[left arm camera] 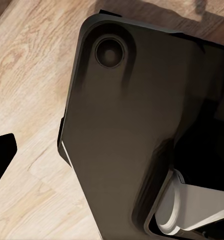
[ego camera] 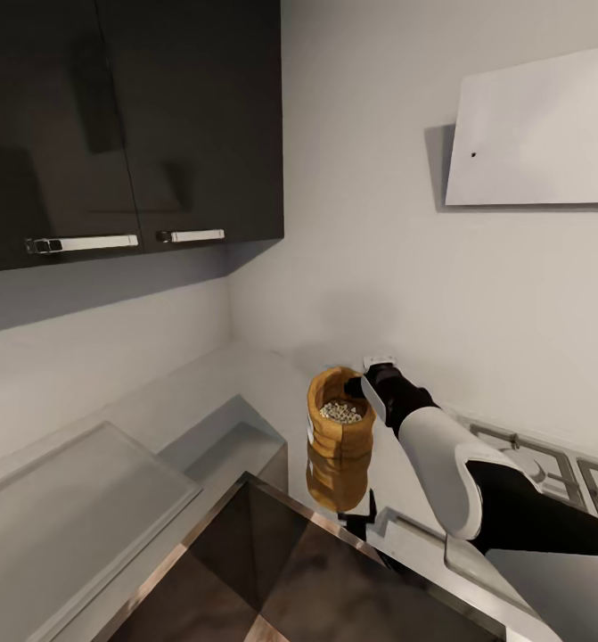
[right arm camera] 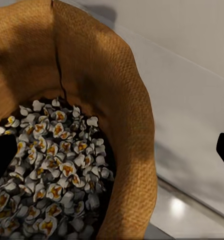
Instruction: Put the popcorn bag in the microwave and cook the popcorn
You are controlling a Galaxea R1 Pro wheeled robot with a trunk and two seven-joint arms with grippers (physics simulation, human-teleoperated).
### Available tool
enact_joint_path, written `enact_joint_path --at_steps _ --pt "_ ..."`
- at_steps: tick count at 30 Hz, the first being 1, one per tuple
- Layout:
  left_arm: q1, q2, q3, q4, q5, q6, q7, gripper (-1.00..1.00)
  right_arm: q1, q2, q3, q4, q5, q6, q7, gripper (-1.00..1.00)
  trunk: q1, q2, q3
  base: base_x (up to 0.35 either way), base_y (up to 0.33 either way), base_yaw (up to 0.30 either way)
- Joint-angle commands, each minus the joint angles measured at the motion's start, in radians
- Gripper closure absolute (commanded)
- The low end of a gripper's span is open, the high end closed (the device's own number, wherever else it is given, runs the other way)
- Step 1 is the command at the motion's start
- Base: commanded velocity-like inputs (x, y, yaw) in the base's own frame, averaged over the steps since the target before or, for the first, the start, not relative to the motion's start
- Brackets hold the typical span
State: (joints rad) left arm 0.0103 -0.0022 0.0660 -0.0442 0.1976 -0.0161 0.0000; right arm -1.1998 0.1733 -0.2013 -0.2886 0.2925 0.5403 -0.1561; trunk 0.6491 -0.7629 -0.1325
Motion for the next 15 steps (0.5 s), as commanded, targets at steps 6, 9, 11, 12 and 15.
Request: enact_joint_path --at_steps 6,9,11,12,15 --pt "0.000 0.000 0.006 -0.002 0.002 -0.001 0.000 -1.00 0.002 0.001 -0.007 -0.001 0.010 0.005 0.000 -1.00 0.000 -0.001 -0.001 0.000 0.000 0.000" --pt "0.000 0.000 0.006 -0.002 0.002 -0.001 0.000 -1.00 0.002 0.001 -0.007 -0.001 0.010 0.005 0.000 -1.00 0.000 -0.001 -0.001 0.000 0.000 0.000" --pt "0.000 0.000 0.006 -0.002 0.002 -0.001 0.000 -1.00 0.002 0.001 -0.007 0.001 0.010 0.007 0.001 -1.00 0.000 -0.001 -0.001 0.000 0.000 0.000" --pt "0.000 0.000 0.006 -0.002 0.002 -0.001 0.000 -1.00 0.002 0.001 -0.007 0.011 0.010 0.007 0.001 -1.00 0.000 -0.001 -0.001 0.000 0.000 0.000" --pt "0.000 0.000 0.006 -0.002 0.003 -0.001 0.000 -1.00 0.002 -0.001 -0.007 0.070 0.011 0.004 0.001 -1.00 0.000 -0.001 -0.001 0.000 0.000 0.000"
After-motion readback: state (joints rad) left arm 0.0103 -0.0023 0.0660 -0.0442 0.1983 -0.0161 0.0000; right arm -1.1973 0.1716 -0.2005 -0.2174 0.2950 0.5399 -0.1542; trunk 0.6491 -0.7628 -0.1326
